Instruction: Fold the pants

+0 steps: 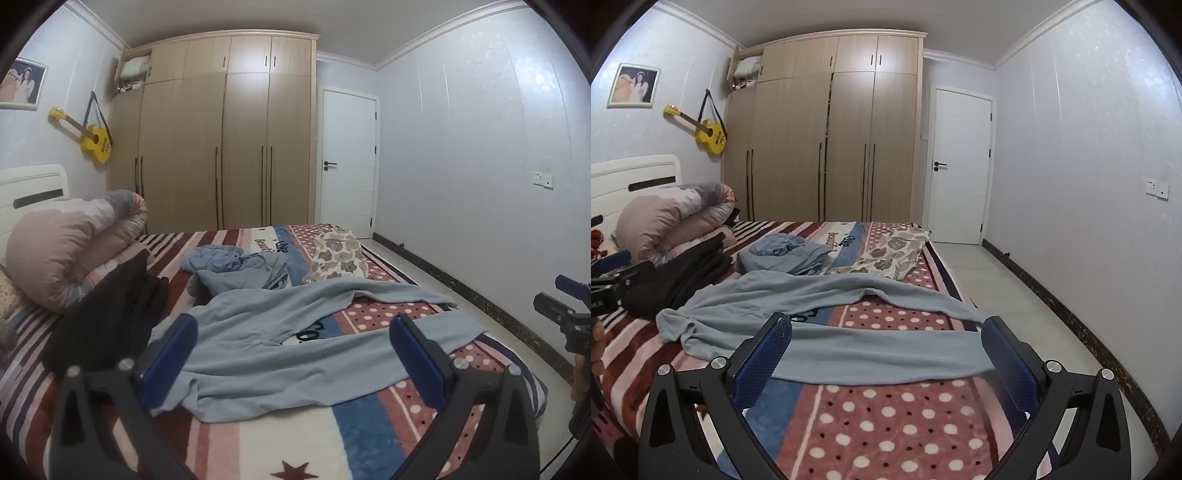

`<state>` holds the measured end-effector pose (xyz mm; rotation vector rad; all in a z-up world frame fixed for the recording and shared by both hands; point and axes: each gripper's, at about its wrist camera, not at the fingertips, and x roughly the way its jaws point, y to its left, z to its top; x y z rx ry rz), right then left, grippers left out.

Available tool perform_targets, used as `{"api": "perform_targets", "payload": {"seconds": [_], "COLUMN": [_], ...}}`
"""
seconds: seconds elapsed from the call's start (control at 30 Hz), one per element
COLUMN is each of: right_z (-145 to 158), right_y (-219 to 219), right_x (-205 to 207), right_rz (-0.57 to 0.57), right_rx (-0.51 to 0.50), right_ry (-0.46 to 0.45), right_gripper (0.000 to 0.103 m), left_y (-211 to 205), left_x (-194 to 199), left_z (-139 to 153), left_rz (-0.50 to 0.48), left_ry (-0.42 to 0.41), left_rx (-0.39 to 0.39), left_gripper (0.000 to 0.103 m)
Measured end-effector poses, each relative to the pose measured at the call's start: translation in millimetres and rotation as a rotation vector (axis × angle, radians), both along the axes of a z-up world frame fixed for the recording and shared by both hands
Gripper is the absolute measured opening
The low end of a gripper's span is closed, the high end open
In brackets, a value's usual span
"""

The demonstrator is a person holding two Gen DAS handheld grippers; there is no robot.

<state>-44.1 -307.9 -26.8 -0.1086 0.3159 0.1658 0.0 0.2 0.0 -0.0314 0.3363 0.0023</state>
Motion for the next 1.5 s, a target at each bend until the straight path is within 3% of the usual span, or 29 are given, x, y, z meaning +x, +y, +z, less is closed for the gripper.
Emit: {"api": "perform_targets", "payload": {"seconds": [1.5], "right_z": [0.6], "right_y": [-0.9], "right_x": [-4.5], "right_rz": [-0.005], "right_rx": [0.008], "right_ry": [-0.001], "right_gripper": [0.102], "left_y": [4.7], "left_x": [-9.8], "left_z": [0.0], "left_rz": [0.001], "left_ry": [-0.028], "left_rx": [-0.004], "left_gripper": [0.102]}}
